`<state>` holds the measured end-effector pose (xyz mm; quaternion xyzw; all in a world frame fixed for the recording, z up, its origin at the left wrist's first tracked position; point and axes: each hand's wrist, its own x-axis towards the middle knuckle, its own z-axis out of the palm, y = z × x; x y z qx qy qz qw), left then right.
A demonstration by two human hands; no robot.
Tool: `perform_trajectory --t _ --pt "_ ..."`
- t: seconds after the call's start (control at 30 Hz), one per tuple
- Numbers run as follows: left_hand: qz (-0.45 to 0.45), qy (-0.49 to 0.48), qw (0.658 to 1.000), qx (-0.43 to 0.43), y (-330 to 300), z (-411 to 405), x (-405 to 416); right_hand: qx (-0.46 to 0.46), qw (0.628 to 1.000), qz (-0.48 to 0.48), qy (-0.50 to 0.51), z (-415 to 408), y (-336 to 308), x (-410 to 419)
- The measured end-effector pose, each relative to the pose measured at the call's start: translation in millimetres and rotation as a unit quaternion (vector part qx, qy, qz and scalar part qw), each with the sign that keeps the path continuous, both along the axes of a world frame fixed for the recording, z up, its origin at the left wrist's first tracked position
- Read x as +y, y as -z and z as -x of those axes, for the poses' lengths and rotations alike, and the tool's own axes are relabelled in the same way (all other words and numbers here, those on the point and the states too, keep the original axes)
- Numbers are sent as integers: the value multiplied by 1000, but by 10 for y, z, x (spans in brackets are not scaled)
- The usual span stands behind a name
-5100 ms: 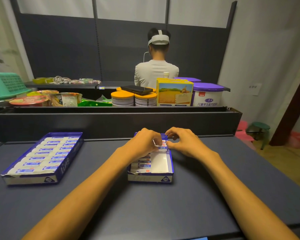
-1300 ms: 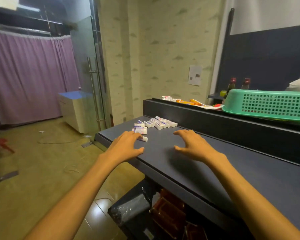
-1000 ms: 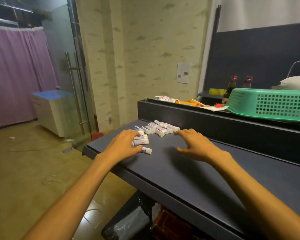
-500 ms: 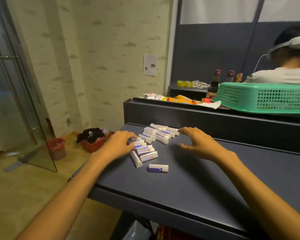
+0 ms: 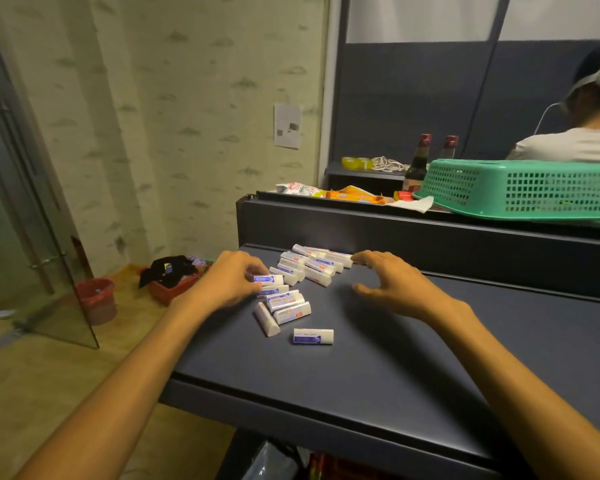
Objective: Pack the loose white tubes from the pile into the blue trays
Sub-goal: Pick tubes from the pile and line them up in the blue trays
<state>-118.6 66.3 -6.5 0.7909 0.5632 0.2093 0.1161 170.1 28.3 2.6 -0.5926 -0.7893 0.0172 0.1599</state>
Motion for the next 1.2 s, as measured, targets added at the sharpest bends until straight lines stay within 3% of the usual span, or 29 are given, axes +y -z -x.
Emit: perform_trajectory --t 0.53,1.03,1.2 --pt "3 -52 995 -84 -113 -181 -270 21 1000 -2 -16 -175 15 -145" --pt "-26 76 980 -181 -186 -79 97 22 999 37 32 101 66 211" --pt "-46 114 980 -155 -158 -79 264 10 999 21 40 348 36 421"
